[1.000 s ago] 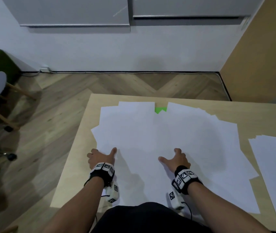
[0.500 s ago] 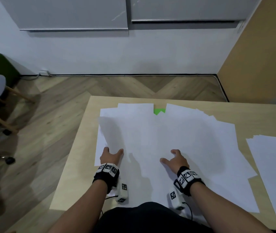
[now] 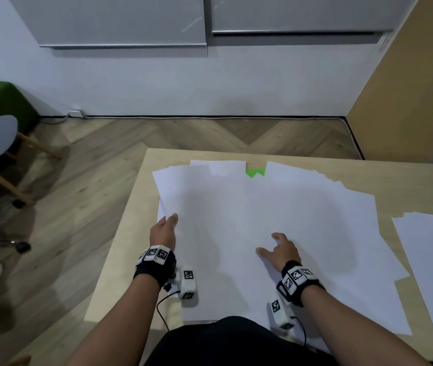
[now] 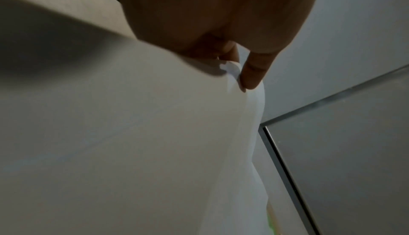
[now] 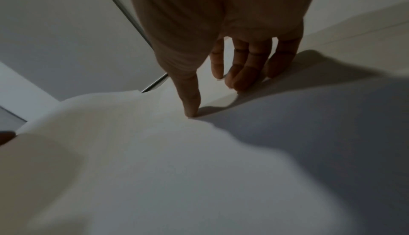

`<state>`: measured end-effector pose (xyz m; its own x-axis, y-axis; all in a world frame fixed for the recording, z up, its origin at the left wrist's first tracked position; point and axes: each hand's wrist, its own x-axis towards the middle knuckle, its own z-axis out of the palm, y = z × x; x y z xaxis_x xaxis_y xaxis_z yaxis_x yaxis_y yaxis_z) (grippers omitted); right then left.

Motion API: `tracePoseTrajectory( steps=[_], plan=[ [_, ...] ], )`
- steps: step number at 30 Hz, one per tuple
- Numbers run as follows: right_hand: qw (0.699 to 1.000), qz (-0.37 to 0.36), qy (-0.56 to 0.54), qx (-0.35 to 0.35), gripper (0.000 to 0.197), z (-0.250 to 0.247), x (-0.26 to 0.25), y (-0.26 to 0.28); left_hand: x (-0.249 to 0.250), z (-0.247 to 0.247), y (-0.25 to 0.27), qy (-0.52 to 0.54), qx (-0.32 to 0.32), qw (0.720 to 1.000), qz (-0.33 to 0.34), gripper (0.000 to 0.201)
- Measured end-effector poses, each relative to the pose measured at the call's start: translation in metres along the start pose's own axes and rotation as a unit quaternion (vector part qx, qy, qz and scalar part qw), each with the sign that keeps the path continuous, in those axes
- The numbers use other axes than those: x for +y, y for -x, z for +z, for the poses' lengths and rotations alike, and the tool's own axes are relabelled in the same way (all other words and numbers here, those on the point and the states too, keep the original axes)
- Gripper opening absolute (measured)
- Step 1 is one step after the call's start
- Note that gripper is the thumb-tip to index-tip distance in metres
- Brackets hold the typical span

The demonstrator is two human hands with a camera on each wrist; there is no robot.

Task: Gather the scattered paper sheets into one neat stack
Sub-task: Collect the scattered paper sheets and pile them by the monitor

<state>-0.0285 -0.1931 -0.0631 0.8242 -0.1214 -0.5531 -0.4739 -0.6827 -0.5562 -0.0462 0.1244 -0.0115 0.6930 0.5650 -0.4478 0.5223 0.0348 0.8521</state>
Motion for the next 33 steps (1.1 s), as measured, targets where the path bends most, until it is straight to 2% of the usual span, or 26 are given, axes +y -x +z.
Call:
tracePoseTrajectory(
  steps=[2, 4, 6, 8, 10, 11, 14, 15, 16, 18, 21, 23, 26, 30, 33],
  plan=[
    [1.0, -0.003, 0.018, 0.003, 0.081, 0.0, 0.0, 0.002, 0.007, -0.004, 0.0, -0.003, 0.009, 1.0, -0.007, 0.012],
    [0.999, -0.005, 0.046, 0.002, 0.079, 0.0, 0.001, 0.002, 0.014, -0.008, 0.003, 0.045, 0.014, 0.999, -0.026, 0.008],
    [0.998, -0.01, 0.069, 0.004, 0.079, 0.001, 0.002, 0.003, 0.021, -0.011, 0.005, 0.07, 0.036, 0.996, -0.032, 0.014],
    [0.996, -0.015, 0.092, 0.008, 0.079, 0.001, 0.002, 0.004, 0.026, -0.011, 0.006, 0.04, 0.066, 0.997, 0.017, 0.012],
    [0.994, -0.016, 0.11, 0.008, 0.079, 0.001, 0.0, 0.004, 0.033, -0.01, 0.009, 0.002, 0.097, 0.991, 0.092, 0.032],
    [0.993, -0.016, 0.116, 0.009, 0.08, 0.0, -0.001, 0.004, 0.036, -0.01, 0.008, -0.017, 0.108, 0.987, 0.114, 0.034],
    [0.99, -0.027, 0.14, 0.018, 0.078, 0.0, -0.004, 0.005, 0.046, -0.01, 0.008, -0.099, 0.103, 0.981, 0.129, 0.016],
    [0.987, -0.041, 0.152, 0.026, 0.074, 0.0, -0.005, 0.006, 0.046, -0.01, 0.007, -0.137, 0.082, 0.98, 0.118, 0.015],
    [0.984, -0.062, 0.161, 0.039, 0.069, 0.001, -0.006, 0.008, 0.042, -0.01, 0.004, -0.171, 0.057, 0.978, 0.103, 0.022],
    [0.976, -0.126, 0.164, 0.065, 0.06, 0.003, -0.008, 0.012, 0.03, -0.008, 0.001, -0.247, 0.024, 0.966, 0.077, 0.024],
    [0.961, -0.211, 0.174, 0.039, 0.062, 0.007, -0.013, 0.014, 0.024, -0.006, 0.005, -0.305, 0.04, 0.949, 0.071, 0.021],
    [0.957, -0.22, 0.189, -0.01, 0.07, 0.009, -0.013, 0.013, 0.033, -0.007, 0.009, -0.303, 0.075, 0.946, 0.081, 0.023],
    [0.952, -0.208, 0.221, -0.049, 0.072, 0.012, -0.01, 0.011, 0.057, -0.013, 0.011, -0.289, 0.104, 0.942, 0.134, 0.025],
    [0.957, -0.2, 0.206, -0.035, 0.057, 0.01, -0.013, 0.009, 0.095, -0.025, 0.02, -0.263, 0.077, 0.928, 0.252, 0.035],
    [0.959, -0.2, 0.201, -0.023, 0.047, 0.007, -0.02, 0.008, 0.121, -0.033, 0.03, -0.24, 0.064, 0.917, 0.312, 0.032]
  ],
)
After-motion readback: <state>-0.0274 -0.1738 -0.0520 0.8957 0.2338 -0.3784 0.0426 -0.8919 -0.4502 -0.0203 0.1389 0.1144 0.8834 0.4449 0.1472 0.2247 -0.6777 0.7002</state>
